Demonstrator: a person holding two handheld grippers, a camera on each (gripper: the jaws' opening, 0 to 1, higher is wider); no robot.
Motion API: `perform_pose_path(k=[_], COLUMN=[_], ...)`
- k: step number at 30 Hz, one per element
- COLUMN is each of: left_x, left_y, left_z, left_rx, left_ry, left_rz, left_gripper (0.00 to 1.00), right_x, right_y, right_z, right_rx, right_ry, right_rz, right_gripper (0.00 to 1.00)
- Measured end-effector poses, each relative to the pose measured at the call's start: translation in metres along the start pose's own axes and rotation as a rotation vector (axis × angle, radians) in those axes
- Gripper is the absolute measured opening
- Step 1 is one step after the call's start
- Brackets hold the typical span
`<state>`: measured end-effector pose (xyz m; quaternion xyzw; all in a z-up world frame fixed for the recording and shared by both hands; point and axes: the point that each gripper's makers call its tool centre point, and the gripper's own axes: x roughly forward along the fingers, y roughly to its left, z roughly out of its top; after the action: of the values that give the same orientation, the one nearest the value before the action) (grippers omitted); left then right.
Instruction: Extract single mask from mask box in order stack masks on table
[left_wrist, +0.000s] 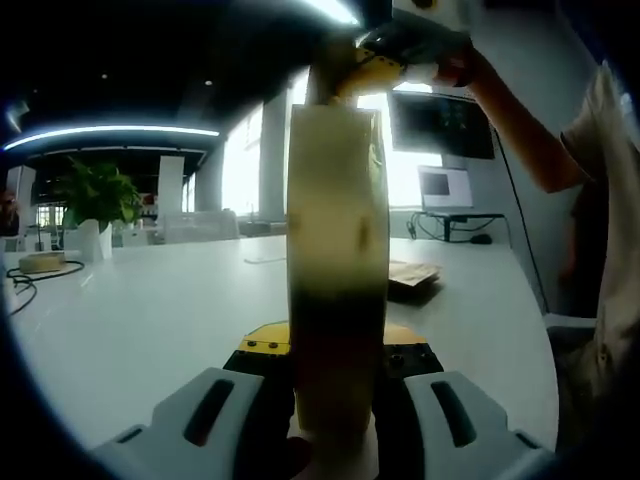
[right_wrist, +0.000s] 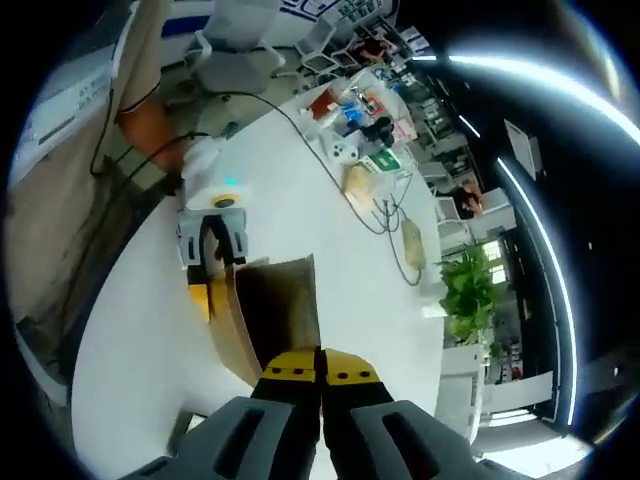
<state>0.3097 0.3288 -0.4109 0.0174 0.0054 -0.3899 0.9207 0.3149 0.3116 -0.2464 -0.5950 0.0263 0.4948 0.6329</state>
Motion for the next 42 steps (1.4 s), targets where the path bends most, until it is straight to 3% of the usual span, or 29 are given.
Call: perform_pose_path(k=[15, 26, 35, 42], left_x=[0.000, 0.001, 0.001, 0.001], left_y=[0.000, 0.000, 0.000, 0.000], left_z=[0.000, -0.001, 0.000, 0.000], left_rx=[0.002, 0.003, 0.003, 0.005], left_ry=[0.004, 0.005, 0.006, 0.006], left_rz=[0.000, -0.002, -0.002, -0.001], left_gripper=[0.20, 0.20, 0.20, 0.20], right_x=[-0.031, -0.065, -0.092, -0.104], right_y=[-0.033, -0.060, -0.071, -0.065], right_z=[0.002, -0.004, -0.024, -0.054], right_rx=[0.004, 0.017, 0.042, 0.103], right_ry=[0.006, 0.020, 0.067, 0.115], right_rz=[-0.127, -0.247, -0.315, -0.341], right_gripper=[0.00, 0.00, 0.00, 0.00])
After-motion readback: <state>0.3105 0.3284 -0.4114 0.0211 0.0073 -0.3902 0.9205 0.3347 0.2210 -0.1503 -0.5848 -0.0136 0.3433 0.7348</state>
